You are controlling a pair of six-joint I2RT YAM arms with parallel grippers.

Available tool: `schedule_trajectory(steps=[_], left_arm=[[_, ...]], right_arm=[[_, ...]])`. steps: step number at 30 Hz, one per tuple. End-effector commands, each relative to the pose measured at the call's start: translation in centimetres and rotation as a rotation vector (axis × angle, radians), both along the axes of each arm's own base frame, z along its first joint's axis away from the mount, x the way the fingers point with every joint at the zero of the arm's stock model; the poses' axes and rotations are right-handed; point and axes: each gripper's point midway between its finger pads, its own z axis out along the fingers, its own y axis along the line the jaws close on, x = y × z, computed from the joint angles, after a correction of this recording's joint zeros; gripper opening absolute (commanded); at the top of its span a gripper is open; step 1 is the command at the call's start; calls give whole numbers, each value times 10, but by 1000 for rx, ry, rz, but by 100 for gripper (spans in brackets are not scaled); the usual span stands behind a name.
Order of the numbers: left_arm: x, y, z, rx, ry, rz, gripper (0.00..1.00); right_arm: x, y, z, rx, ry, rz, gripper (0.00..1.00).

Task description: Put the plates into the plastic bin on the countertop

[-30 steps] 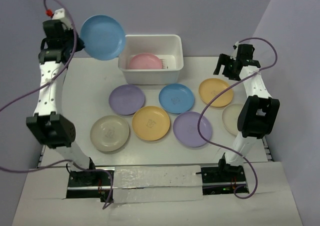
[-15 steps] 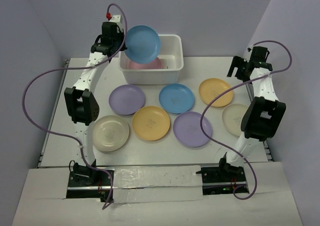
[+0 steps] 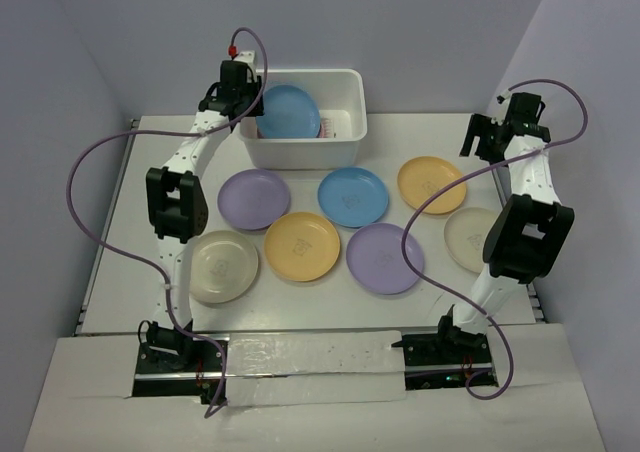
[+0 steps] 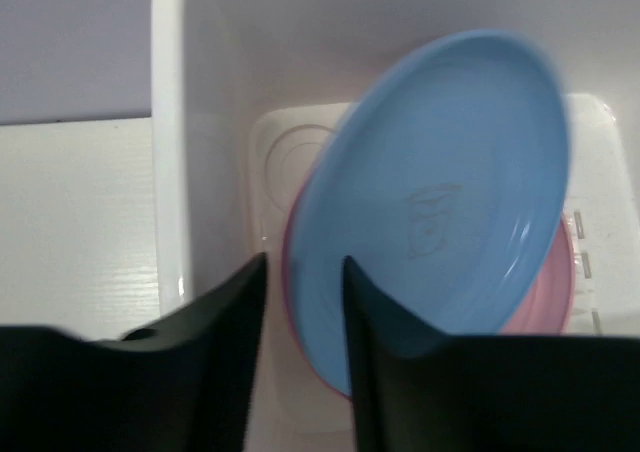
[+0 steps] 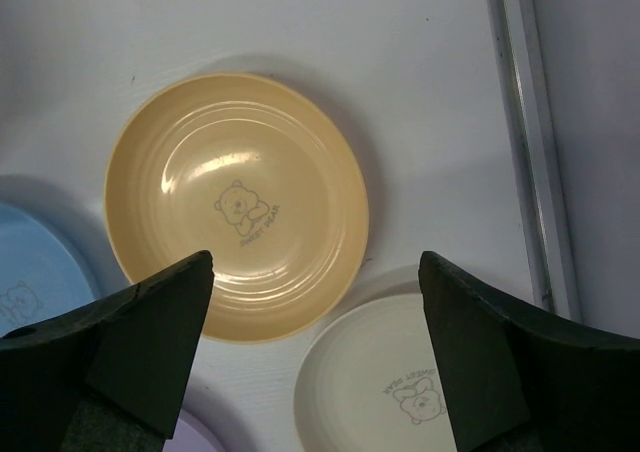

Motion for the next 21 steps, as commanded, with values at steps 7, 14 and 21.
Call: schedule_trajectory(steps=[7, 14, 21], left_arm=[[3, -20, 119, -113, -248, -48, 89], [-34, -7, 206, -138, -387, -25, 94], [-86, 24, 246, -75, -425, 15, 95]], right_arm=[[21, -10, -1, -13, -12, 37, 79], [36, -16, -42, 11, 72, 63, 71], [43, -26, -85, 13, 174, 72, 64]])
